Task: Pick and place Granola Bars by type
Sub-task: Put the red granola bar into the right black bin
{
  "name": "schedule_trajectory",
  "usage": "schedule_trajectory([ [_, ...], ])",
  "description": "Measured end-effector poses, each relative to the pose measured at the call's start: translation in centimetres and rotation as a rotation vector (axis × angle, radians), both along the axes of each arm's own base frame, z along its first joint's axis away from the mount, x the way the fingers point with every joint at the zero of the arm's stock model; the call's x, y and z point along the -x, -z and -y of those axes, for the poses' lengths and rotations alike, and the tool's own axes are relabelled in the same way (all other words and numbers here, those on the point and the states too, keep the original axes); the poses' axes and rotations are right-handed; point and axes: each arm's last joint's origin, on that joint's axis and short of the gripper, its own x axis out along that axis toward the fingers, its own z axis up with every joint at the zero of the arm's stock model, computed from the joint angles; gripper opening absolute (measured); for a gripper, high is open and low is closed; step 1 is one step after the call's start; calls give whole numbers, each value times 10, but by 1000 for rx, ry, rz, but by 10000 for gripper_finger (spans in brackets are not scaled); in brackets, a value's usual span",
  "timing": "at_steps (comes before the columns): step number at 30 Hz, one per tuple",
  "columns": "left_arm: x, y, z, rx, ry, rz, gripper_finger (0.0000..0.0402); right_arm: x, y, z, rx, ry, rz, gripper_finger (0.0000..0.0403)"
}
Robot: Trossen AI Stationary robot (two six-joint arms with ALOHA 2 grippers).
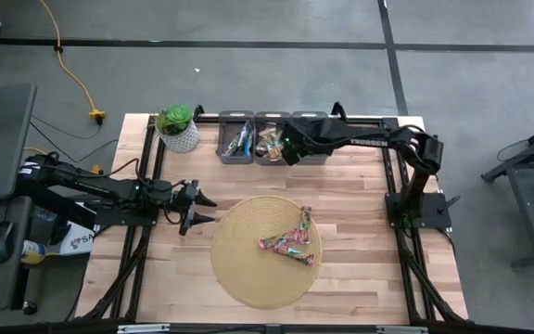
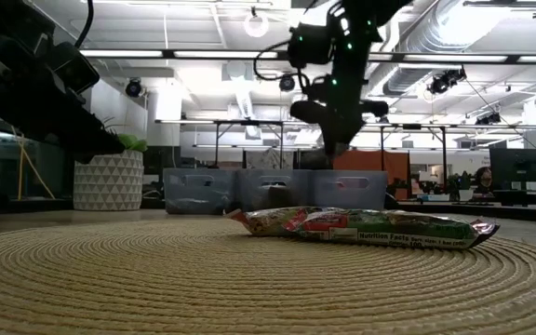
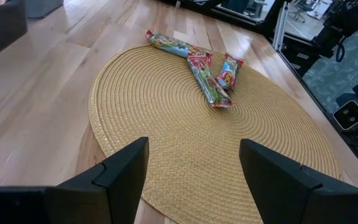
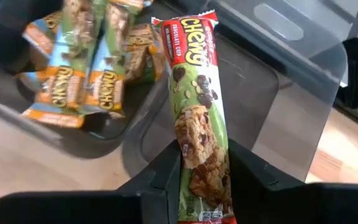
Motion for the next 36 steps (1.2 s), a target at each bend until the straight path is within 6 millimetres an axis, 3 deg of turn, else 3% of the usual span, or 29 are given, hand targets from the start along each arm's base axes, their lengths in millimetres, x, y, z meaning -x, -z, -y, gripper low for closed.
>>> schedule_trajectory([
  [13,0,0,0,0,0,1,248,38,17,35,-46,110,112,89],
  [20,0,0,0,0,0,0,248,50,30,41,-84,110,123,91],
  [32,0,0,0,0,0,0,248,47,29,43,-67,-16,115,180],
  [36,0,0,0,0,0,0,248,46,12,40,-25,-78,187,197],
])
